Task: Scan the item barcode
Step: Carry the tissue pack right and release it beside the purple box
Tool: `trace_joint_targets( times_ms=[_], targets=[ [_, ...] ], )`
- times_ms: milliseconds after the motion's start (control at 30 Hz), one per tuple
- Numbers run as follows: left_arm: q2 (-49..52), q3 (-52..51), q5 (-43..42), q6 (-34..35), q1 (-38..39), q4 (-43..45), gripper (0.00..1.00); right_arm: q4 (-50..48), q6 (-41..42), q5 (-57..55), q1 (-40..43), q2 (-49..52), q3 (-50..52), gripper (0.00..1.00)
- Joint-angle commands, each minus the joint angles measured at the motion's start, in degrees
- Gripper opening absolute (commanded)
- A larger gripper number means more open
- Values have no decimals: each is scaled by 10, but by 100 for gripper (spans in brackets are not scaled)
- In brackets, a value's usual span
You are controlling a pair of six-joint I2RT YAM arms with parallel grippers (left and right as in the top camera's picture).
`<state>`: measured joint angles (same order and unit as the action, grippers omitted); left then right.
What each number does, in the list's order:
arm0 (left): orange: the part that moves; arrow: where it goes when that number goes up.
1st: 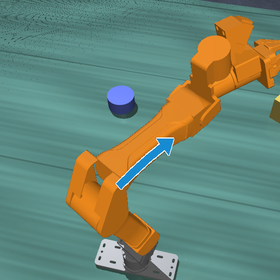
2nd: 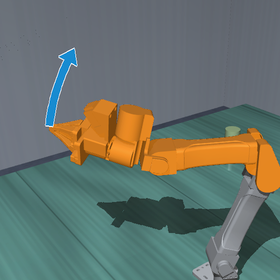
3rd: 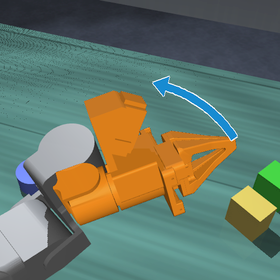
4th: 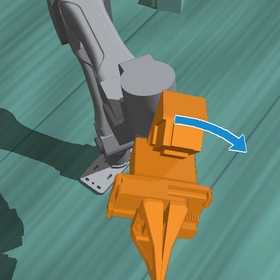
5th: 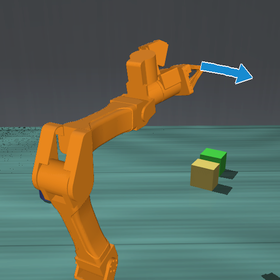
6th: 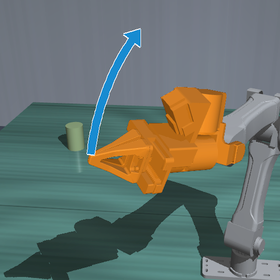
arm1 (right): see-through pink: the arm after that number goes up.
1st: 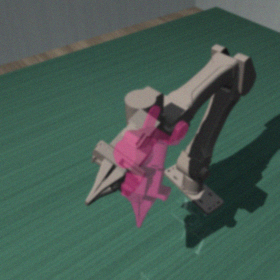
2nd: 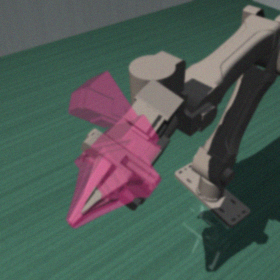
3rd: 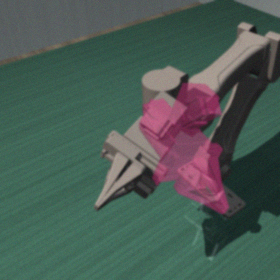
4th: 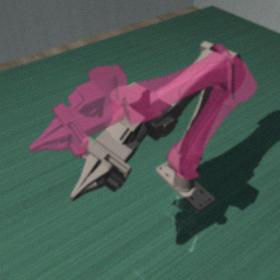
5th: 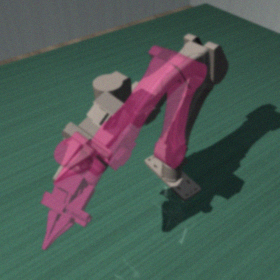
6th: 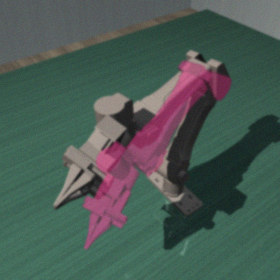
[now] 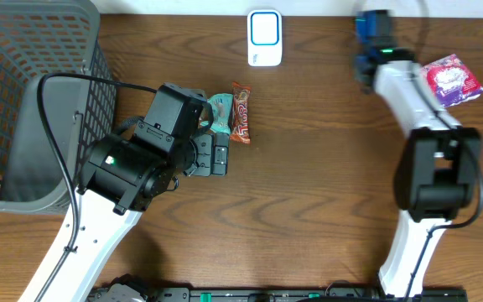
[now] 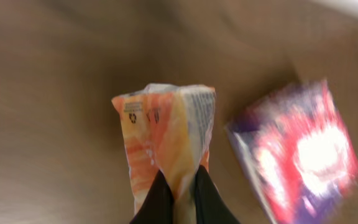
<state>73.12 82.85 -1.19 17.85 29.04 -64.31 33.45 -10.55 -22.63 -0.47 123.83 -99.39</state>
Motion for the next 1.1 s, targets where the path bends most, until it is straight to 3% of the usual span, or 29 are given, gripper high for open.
trace_joint_targets(
  times_ms=[0, 133, 400, 600, 833, 867, 900, 933, 967, 1033, 1067],
  targets=[
    [-1, 1, 3, 1, 2, -1, 98, 36, -24, 81, 43, -19, -3, 1],
    [-1, 1, 3, 1, 2, -1, 98, 63, -24, 108, 98, -18, 3, 1],
    [-1, 1, 3, 1, 2, -1, 98, 27, -54, 205, 155, -18, 37, 1],
    [-1, 1, 3, 1, 2, -1, 98, -57, -50, 153, 167, -17, 84, 1],
    [-1, 1, 3, 1, 2, -1, 98, -133, 103, 68, 184, -16, 88, 1],
    [-1, 1, 3, 1, 2, -1, 98, -130, 112, 85, 184, -16, 80, 4],
    [-1, 1, 3, 1, 2, -1, 98, -127, 111, 100, 183, -17, 75, 14],
    [-1, 1, 3, 1, 2, -2, 98, -120, 111, 115, 182, -17, 70, 32],
    [-1, 1, 3, 1, 2, -1, 98, -111, 108, 125, 179, -17, 62, 41],
    [-1, 1, 3, 1, 2, -1, 98, -89, 107, 129, 173, -17, 49, 49],
    [-1, 1, 3, 1, 2, -1, 98, -73, 107, 129, 170, -17, 40, 59]
  ],
)
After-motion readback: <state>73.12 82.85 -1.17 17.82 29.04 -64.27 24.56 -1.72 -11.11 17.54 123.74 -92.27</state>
